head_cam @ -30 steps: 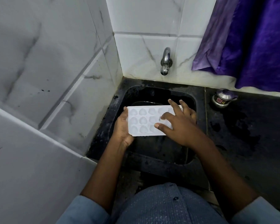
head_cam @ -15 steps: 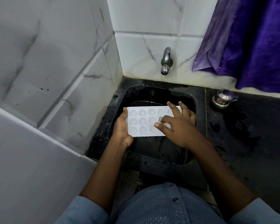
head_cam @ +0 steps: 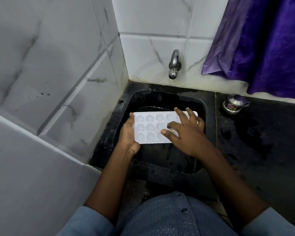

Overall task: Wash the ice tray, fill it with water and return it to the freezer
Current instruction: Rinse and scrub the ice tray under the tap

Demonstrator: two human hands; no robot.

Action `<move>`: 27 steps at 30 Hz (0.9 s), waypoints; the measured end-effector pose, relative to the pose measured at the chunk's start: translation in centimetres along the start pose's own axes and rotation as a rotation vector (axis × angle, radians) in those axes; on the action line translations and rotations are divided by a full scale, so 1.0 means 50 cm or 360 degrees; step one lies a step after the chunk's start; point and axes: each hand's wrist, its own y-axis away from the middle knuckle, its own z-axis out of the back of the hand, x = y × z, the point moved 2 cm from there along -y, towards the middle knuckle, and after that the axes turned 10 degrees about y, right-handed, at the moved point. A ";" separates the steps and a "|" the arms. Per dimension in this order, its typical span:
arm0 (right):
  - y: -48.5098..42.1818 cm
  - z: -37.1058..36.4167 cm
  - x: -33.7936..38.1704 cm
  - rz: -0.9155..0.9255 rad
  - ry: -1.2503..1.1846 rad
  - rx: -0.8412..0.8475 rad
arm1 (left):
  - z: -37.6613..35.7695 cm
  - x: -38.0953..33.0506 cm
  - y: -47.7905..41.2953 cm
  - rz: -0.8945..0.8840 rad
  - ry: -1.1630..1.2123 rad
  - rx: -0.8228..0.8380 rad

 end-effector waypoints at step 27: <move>0.002 -0.001 0.011 0.0039 -0.0021 -0.0011 | -0.004 -0.017 0.025 -0.0043 0.0009 -0.0024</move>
